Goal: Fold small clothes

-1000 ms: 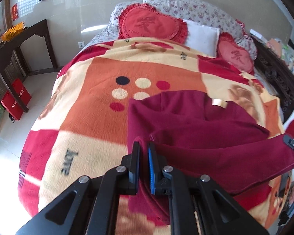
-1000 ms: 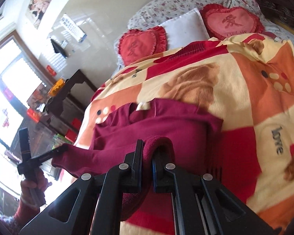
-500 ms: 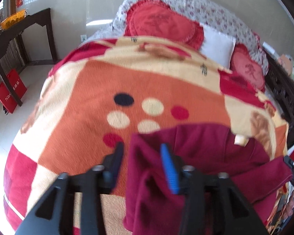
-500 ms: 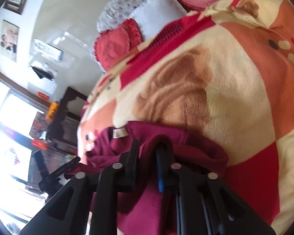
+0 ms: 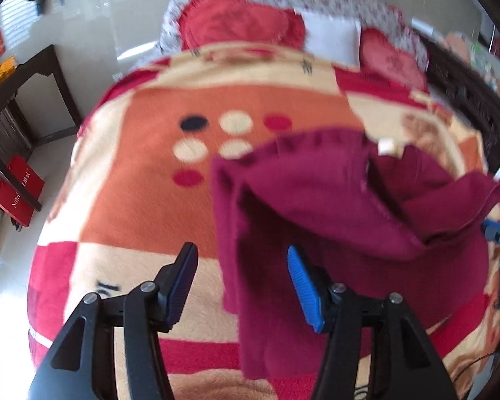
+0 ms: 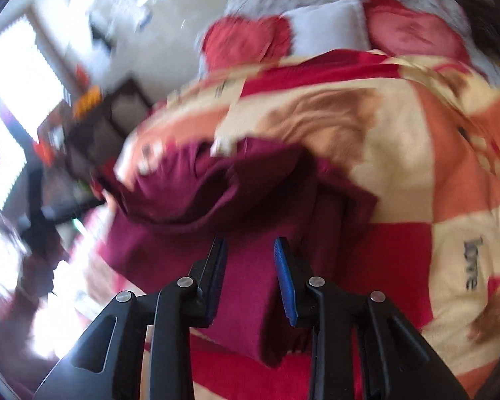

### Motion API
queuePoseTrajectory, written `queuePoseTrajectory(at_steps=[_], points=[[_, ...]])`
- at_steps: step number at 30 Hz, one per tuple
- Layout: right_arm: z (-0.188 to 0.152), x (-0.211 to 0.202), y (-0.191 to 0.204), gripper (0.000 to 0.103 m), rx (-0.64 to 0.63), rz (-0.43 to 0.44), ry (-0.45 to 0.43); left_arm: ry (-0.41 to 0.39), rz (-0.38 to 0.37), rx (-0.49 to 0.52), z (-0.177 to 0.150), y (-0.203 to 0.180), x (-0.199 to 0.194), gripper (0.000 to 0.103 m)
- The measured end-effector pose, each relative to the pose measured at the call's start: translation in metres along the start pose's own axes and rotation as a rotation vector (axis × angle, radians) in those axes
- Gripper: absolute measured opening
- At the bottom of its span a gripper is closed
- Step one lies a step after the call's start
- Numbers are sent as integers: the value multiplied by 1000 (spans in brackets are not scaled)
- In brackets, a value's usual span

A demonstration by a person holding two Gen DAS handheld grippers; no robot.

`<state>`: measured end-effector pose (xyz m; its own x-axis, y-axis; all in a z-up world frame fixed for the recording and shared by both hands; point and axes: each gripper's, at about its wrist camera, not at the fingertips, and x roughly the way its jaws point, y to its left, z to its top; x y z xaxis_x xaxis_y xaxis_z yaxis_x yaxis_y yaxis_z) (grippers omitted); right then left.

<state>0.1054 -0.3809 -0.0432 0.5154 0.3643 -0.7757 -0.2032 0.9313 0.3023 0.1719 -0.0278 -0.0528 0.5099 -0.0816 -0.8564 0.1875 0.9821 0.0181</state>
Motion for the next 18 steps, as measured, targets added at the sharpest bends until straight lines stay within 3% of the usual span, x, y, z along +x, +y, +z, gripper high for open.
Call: queuePoseTrajectory(at_steps=[4,8,10,12,18], points=[[37,39,7,11,21,-15,-24,21,43,-44,21,-10,33,59],[72,50,-18,11,152,-89,-142,39,74,-173,43,11,53,60],[77,48,-32,11,225,-98,-139,41,74,-206,46,20,52,60],[68,31,-35,11,227,-70,-142,39,61,-188,43,24,45,60],[14,-22,-37,15,191,-90,-126,30,15,-88,9,15,15,60]])
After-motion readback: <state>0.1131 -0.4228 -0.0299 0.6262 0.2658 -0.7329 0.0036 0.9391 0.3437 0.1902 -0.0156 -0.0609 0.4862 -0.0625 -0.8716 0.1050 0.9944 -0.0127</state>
